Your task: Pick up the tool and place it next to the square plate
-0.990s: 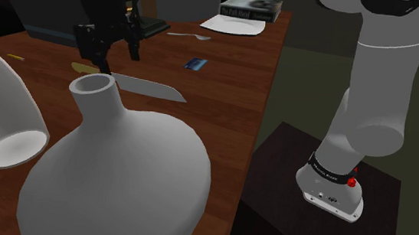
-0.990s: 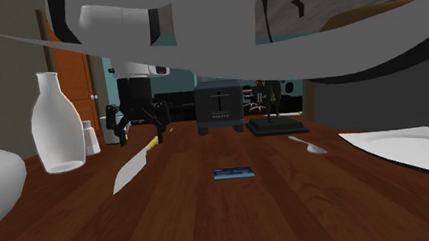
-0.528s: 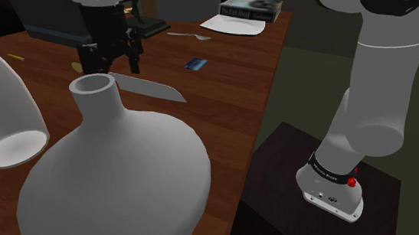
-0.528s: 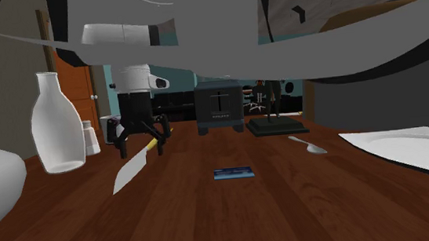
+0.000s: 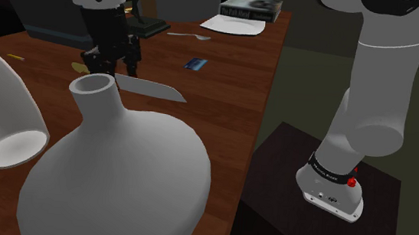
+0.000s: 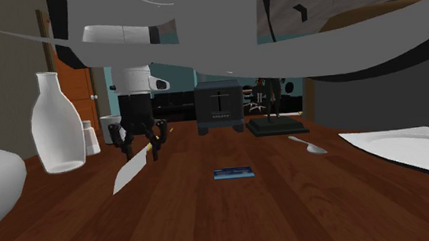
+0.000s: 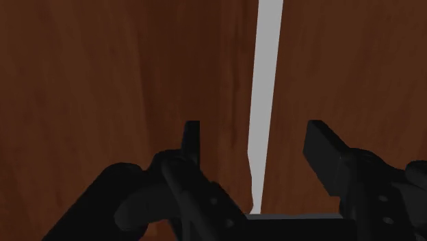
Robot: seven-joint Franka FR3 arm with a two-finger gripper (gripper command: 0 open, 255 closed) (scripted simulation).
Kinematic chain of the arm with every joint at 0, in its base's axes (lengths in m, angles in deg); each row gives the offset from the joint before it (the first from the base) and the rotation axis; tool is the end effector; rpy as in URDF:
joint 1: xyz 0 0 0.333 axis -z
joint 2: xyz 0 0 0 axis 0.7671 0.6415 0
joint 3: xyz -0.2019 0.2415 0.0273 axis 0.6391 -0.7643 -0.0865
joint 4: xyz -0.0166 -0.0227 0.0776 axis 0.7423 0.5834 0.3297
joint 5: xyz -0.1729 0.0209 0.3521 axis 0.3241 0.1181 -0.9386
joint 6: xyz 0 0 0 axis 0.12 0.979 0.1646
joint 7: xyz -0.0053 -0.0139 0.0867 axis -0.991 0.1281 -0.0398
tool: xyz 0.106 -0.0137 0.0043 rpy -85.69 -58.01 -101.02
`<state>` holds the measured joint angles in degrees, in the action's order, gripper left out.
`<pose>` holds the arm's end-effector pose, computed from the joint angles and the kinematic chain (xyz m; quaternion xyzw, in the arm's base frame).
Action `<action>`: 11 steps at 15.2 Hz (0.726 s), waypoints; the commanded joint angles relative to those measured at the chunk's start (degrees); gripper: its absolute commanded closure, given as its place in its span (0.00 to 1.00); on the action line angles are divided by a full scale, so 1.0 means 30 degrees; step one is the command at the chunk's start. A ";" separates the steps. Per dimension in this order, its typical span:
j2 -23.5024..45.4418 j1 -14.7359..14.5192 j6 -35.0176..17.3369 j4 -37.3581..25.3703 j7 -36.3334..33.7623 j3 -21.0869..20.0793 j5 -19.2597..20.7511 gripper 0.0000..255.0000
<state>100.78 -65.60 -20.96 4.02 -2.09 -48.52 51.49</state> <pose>0.4851 0.4082 0.5478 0.9847 0.1740 -0.0099 0.0009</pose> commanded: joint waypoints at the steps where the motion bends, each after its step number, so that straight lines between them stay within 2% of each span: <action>1: 0.0000 0.0000 0.0000 0.0000 0.0000 0.0000 0.0000 1.00; 9: 0.0000 0.0000 0.0000 0.0000 0.0000 0.0000 0.0000 1.00; 11: 0.0083 -0.0070 0.0548 -0.0625 -0.0009 -0.0014 0.0036 1.00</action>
<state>101.02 -65.74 -19.90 2.75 -2.10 -48.54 51.59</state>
